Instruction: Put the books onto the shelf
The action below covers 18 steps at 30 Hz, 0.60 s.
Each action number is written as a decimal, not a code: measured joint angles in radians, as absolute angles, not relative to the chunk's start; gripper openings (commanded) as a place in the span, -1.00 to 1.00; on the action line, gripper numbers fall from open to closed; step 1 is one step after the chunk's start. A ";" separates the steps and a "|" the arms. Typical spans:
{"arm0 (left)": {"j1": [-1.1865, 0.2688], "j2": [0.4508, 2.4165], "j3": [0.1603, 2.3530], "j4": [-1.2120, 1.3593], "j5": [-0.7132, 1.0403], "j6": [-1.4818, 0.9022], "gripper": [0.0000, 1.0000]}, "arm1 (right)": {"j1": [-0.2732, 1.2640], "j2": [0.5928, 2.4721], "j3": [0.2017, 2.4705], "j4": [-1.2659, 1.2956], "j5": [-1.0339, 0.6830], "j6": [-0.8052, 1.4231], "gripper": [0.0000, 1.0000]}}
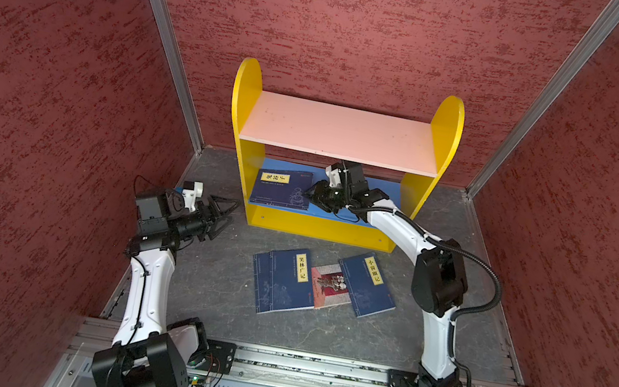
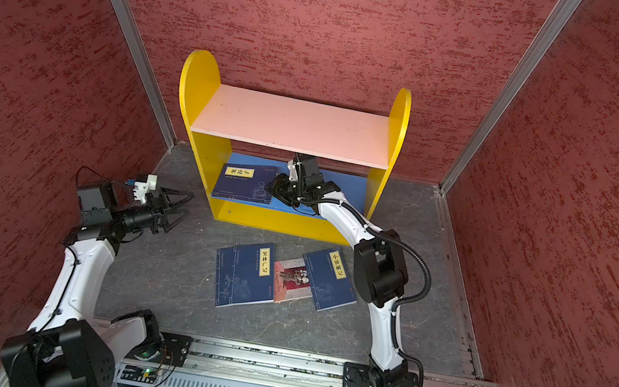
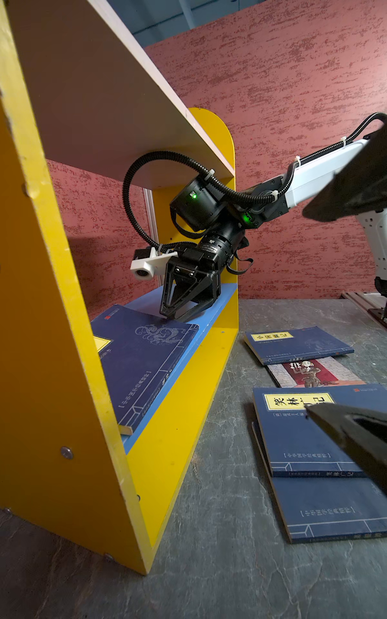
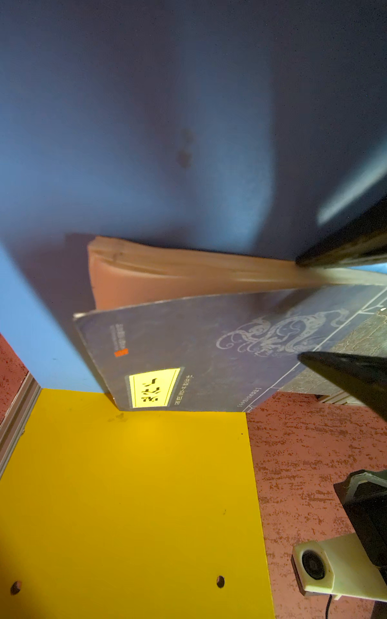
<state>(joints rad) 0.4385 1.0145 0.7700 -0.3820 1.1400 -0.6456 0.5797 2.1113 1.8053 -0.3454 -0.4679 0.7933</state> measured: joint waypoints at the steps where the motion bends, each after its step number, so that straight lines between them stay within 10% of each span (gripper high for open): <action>1: 0.439 1.015 0.770 -0.382 1.140 -0.646 0.71 | 0.581 2.110 1.803 -0.342 -0.468 0.794 -0.15; 18: 0.439 1.015 0.770 -0.383 1.140 -0.646 0.71 | 0.589 2.100 1.787 -0.331 -0.470 0.797 -0.08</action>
<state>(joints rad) 0.4385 1.0145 0.7700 -0.3828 1.1400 -0.6456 0.5892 2.0998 1.7866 -0.3313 -0.4698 0.7967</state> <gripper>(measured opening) 0.853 0.447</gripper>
